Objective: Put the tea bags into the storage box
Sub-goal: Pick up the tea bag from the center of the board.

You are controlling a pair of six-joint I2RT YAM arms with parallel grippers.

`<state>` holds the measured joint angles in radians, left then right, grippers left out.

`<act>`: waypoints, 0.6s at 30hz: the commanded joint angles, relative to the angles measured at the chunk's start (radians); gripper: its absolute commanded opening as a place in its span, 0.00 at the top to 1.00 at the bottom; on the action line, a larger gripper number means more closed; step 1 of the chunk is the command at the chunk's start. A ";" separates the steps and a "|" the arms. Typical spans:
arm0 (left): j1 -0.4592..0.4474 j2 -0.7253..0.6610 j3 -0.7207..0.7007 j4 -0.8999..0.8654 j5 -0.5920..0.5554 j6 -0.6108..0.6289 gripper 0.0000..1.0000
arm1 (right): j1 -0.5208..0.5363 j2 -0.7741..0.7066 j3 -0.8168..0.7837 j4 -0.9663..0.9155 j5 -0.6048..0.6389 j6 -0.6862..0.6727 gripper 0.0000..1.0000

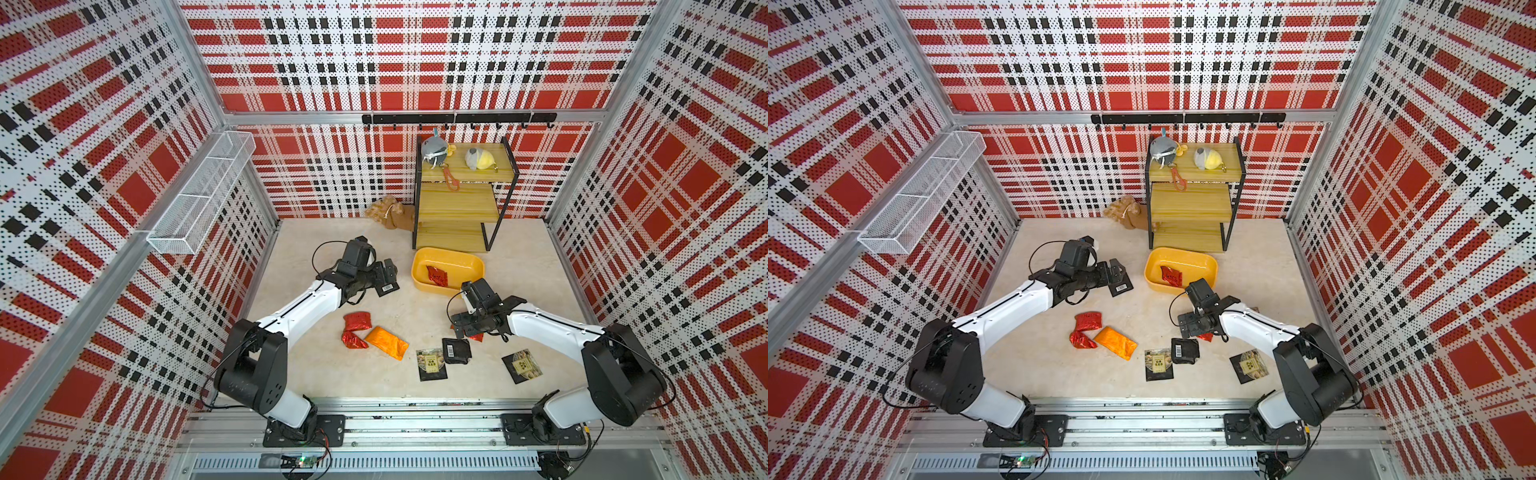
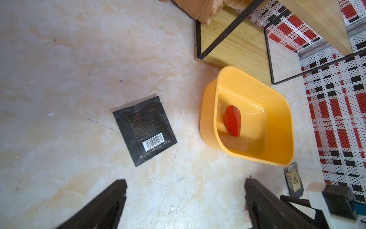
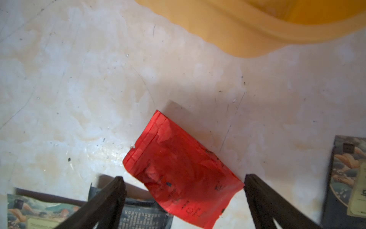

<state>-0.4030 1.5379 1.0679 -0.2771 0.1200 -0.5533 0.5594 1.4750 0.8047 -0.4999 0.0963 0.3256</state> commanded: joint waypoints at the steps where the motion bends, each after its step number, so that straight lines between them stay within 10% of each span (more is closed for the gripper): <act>1: 0.009 -0.031 -0.016 0.013 0.004 0.010 0.01 | 0.027 -0.024 -0.006 -0.039 0.035 -0.007 0.00; 18: 0.023 -0.085 -0.087 0.013 -0.001 0.012 0.01 | 0.031 0.122 0.062 -0.053 0.149 -0.016 0.00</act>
<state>-0.3927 1.4860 0.9985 -0.2768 0.1200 -0.5526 0.5934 1.5745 0.8497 -0.5694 0.2218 0.3222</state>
